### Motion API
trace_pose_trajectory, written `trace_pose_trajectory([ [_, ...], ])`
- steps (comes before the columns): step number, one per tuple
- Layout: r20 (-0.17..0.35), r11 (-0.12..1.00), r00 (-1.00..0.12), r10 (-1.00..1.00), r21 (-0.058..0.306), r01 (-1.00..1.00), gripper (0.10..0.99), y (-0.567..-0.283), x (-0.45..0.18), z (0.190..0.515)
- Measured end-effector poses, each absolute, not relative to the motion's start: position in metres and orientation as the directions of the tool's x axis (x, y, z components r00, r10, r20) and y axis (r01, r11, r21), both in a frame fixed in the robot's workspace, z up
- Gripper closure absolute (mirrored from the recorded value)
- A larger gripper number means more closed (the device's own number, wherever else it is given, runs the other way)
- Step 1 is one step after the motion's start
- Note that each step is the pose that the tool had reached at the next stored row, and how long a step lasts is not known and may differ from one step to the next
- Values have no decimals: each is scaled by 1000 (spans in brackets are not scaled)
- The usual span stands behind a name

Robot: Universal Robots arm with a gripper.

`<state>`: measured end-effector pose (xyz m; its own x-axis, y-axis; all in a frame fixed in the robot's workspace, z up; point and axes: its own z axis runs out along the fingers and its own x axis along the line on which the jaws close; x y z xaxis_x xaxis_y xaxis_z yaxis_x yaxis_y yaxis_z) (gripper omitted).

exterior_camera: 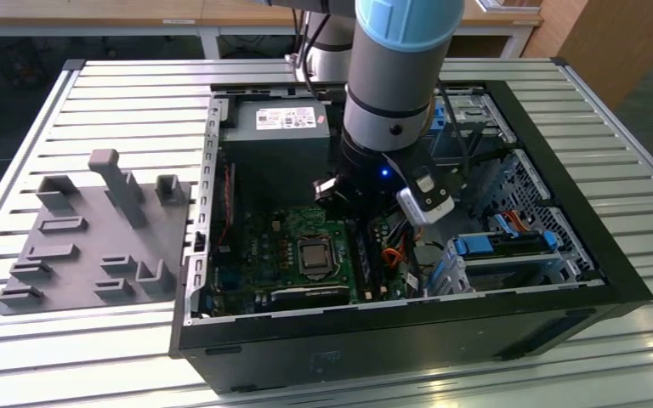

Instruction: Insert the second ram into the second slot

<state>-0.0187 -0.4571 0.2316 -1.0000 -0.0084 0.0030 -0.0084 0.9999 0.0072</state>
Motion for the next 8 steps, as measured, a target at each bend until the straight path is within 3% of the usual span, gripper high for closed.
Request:
trace_pose_trajectory([
  [8,3,1000,-1000,-8,5,-8,949,-457,-19,231],
])
